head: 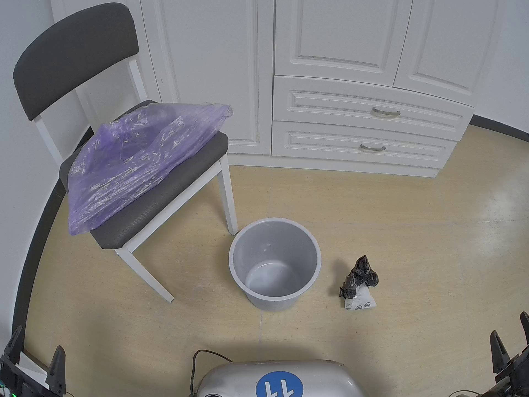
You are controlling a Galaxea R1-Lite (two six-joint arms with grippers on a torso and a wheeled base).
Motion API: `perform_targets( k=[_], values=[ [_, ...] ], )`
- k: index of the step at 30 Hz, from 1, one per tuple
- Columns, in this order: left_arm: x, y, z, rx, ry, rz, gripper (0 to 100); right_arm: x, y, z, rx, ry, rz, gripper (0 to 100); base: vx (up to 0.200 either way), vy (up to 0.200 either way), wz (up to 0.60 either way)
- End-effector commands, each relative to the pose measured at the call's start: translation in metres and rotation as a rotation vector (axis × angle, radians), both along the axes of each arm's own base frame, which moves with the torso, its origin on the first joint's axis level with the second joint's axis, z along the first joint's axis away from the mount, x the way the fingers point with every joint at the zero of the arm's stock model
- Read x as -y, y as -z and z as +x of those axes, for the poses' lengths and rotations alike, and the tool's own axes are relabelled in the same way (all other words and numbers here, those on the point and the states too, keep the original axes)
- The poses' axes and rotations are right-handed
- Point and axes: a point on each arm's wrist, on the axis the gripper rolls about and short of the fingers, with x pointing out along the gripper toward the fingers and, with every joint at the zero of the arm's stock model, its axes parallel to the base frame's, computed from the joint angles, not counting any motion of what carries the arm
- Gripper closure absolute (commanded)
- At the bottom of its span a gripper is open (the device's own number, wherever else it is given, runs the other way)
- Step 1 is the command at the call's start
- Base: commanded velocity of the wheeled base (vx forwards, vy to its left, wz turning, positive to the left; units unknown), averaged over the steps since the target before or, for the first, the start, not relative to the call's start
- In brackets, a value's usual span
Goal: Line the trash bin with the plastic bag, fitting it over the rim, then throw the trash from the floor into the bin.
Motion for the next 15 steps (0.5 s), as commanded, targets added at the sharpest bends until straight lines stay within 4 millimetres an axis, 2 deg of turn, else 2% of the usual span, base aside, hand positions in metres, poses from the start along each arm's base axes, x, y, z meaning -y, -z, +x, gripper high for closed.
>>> perform_targets(
  k=[1,15],
  values=[
    [0.0,0.0048,0.0,0.0,-0.002,-0.001,0,0.0,0.0053,0.0001,-0.002,0.0,-0.001,0,0.0,0.0,0.0],
    [0.0,0.0048,0.0,0.0,-0.002,-0.002,0,0.0,0.0053,0.0001,-0.002,-0.001,-0.001,0,0.0,0.0,0.0]
  ],
)
